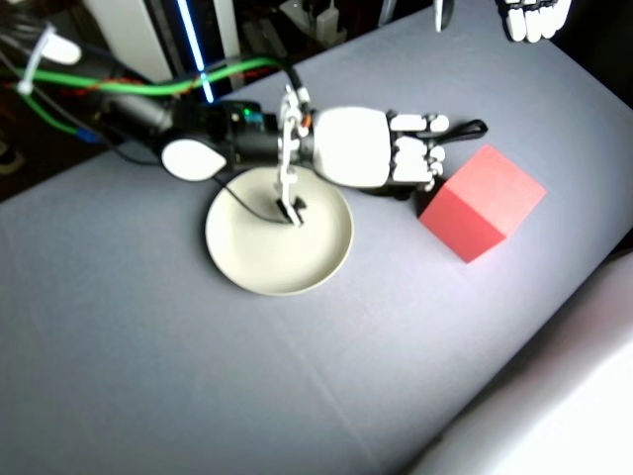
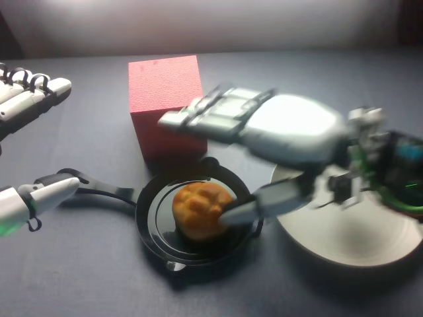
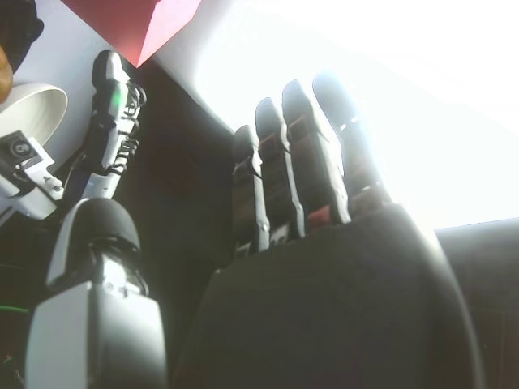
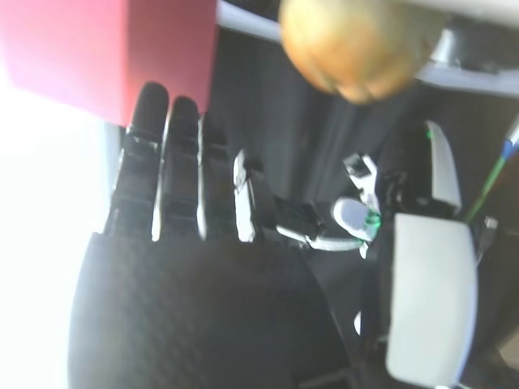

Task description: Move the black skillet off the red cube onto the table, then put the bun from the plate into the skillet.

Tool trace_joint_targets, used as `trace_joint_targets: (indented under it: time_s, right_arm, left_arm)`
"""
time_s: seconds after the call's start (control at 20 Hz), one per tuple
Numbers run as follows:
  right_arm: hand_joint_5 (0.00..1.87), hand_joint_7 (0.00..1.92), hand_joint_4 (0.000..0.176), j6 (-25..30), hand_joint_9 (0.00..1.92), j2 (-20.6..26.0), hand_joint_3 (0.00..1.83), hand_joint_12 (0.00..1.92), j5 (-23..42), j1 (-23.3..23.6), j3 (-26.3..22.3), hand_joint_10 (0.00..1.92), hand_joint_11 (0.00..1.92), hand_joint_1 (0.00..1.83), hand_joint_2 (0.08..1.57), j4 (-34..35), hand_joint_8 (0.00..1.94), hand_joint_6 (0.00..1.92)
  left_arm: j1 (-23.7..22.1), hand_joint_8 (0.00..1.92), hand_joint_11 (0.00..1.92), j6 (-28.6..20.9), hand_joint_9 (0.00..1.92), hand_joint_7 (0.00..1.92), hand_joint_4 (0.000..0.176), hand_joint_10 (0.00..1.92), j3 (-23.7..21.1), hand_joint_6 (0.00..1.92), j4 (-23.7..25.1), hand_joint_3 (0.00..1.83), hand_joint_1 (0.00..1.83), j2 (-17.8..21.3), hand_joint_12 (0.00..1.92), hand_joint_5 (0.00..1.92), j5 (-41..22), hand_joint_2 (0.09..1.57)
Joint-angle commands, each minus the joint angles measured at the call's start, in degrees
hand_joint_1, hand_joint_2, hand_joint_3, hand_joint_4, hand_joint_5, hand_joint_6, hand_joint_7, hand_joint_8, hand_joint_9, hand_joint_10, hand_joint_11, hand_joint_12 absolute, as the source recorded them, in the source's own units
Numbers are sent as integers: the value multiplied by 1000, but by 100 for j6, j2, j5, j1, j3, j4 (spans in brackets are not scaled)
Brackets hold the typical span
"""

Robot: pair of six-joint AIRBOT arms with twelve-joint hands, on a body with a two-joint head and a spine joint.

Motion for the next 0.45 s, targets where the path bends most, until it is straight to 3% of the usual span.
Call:
trace_joint_targets:
  time_s: [0.0,0.1,0.15,0.2,0.25,0.35,0.4]
  right_arm:
    - [0,106,71,35,77,201,2,237,1110,-84,-58,5,0,775,996,318,0,0]
    - [0,135,66,34,117,590,0,274,1832,-382,-281,6,0,687,974,634,3,0]
    - [0,128,104,33,97,761,0,142,2207,-522,-384,4,0,625,930,783,1,0]
    - [0,137,155,23,104,927,0,29,2573,-676,-486,5,0,610,902,936,2,0]
    - [0,144,152,2,131,1088,6,14,2957,-841,-596,14,18,595,933,1087,4,0]
    - [21,192,117,-104,198,1431,12,32,3705,-1165,-861,16,73,605,1021,1314,5,2]
    - [105,306,73,-218,309,1597,9,81,4137,-1356,-1017,23,182,531,1091,1444,13,8]
  left_arm:
    - [-26,1,0,2,347,373,38,2,-16,2,19,0,343,5,1033,311,-818,1161]
    - [-31,1,0,2,359,379,33,4,-18,0,19,0,320,4,1090,309,-912,1164]
    - [-33,0,0,2,355,371,60,2,-21,0,25,0,324,0,1113,286,-995,1156]
    - [-40,0,0,2,367,367,53,6,-21,0,46,0,317,-17,1123,242,-1078,1160]
    - [-58,1,0,2,376,370,58,8,-19,0,77,2,296,-44,1096,213,-1147,1166]
    - [-112,25,0,-31,523,487,0,55,-10,8,194,4,284,-77,1286,249,-1277,1167]
    - [-137,9,6,-103,527,467,0,43,-2,1,279,6,218,-81,1236,173,-1400,1192]
